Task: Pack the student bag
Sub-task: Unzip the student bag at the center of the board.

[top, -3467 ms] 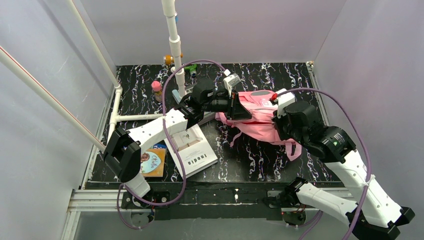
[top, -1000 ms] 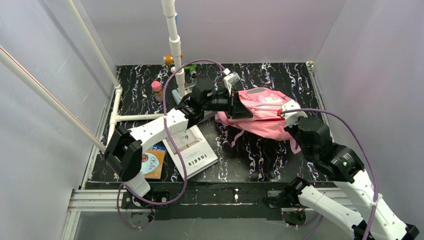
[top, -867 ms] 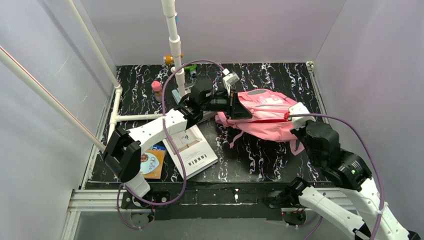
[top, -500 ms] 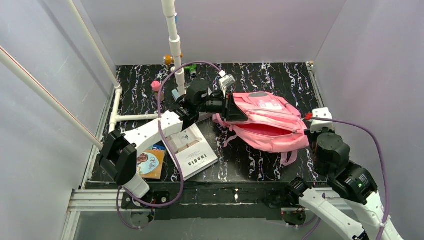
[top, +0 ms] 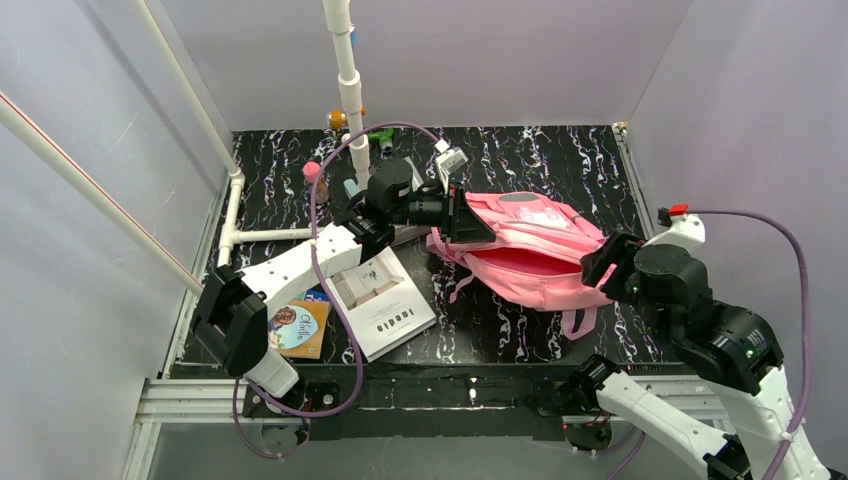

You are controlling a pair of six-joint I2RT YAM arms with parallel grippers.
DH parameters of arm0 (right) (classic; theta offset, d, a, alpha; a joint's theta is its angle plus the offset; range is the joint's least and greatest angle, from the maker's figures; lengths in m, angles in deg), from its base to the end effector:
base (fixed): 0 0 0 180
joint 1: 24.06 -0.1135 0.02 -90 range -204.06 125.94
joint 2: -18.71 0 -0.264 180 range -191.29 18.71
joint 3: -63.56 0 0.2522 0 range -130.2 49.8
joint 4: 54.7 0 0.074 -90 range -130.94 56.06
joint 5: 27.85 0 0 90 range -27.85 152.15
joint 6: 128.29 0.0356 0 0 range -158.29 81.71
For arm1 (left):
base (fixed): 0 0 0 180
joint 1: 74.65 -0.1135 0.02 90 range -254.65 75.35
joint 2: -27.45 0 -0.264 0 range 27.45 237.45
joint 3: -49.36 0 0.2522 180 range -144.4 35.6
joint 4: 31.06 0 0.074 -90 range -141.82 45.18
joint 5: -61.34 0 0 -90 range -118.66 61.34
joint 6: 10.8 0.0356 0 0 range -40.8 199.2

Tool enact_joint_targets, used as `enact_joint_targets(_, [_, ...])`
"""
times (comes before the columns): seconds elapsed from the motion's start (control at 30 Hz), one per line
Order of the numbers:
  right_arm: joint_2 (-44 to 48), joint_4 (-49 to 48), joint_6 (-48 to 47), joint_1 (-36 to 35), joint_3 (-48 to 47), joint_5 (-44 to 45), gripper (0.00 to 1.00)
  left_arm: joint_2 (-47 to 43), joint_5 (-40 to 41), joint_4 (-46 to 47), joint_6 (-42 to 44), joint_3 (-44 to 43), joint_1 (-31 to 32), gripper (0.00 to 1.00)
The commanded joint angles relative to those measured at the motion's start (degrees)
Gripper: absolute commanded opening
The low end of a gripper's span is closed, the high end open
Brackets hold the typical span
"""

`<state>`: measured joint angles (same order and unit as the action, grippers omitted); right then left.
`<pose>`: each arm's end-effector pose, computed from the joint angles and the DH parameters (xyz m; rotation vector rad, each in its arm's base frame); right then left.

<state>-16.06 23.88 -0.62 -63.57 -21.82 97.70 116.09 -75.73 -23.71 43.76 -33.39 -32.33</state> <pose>0.0549 0.0185 0.4107 0.3417 1.9402 0.2407 0.2507 -0.2635 0.3540 0.8444 1.6211 -1.6404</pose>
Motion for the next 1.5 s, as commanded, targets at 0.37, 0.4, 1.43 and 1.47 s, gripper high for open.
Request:
enact_joint_targets(0.37, [9.94,1.70,25.36,-0.13,11.04,-5.54,0.92,-3.23,-0.04,5.03,-1.97,-1.16,-0.35,0.00])
enact_joint_targets(0.4, [11.04,-1.20,26.17,-0.13,12.84,-5.09,0.90,-3.42,-0.30,5.06,-1.99,-0.88,-0.38,0.00])
enact_joint_targets(1.43, [14.50,-18.16,16.76,-0.13,13.52,-12.68,0.01,8.32,31.58,-36.13,43.58,-25.29,19.80,0.65])
enact_joint_targets(1.47, [14.25,-18.22,16.50,-0.13,13.41,-13.03,0.01,8.83,31.77,-36.11,43.41,-25.87,19.88,0.64])
